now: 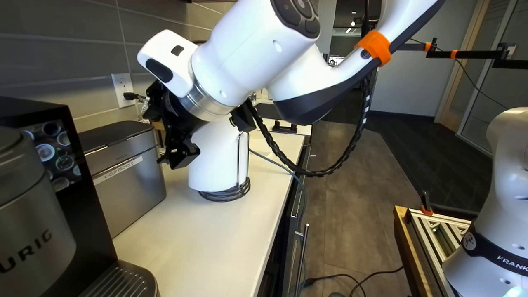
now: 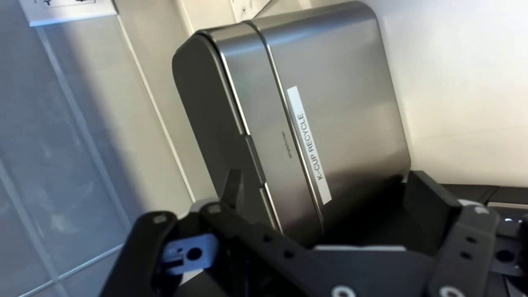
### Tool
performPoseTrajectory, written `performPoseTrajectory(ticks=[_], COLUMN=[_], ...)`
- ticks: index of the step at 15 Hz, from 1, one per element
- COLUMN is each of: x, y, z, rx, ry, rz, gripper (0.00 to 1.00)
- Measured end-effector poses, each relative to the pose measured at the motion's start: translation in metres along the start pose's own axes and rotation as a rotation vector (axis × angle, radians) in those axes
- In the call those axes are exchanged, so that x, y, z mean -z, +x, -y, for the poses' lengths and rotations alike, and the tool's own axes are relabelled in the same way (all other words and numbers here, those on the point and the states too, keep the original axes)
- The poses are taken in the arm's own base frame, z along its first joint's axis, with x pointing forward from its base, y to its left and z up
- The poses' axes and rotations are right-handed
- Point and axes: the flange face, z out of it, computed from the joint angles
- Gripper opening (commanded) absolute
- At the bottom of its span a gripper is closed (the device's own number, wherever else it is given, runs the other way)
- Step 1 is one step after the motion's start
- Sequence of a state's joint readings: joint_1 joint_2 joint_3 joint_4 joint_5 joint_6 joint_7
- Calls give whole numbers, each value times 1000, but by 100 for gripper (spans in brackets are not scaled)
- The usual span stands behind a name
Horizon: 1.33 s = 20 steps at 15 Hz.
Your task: Open the silver object
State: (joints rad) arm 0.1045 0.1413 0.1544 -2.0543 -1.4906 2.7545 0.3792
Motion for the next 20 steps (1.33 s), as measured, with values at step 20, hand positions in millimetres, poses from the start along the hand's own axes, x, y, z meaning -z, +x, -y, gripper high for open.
performPoseTrajectory(ticks=[20], x=[2], y=[-23], z=[-18], rx=[325], ry=[-86], rz=[-344], gripper=[100])
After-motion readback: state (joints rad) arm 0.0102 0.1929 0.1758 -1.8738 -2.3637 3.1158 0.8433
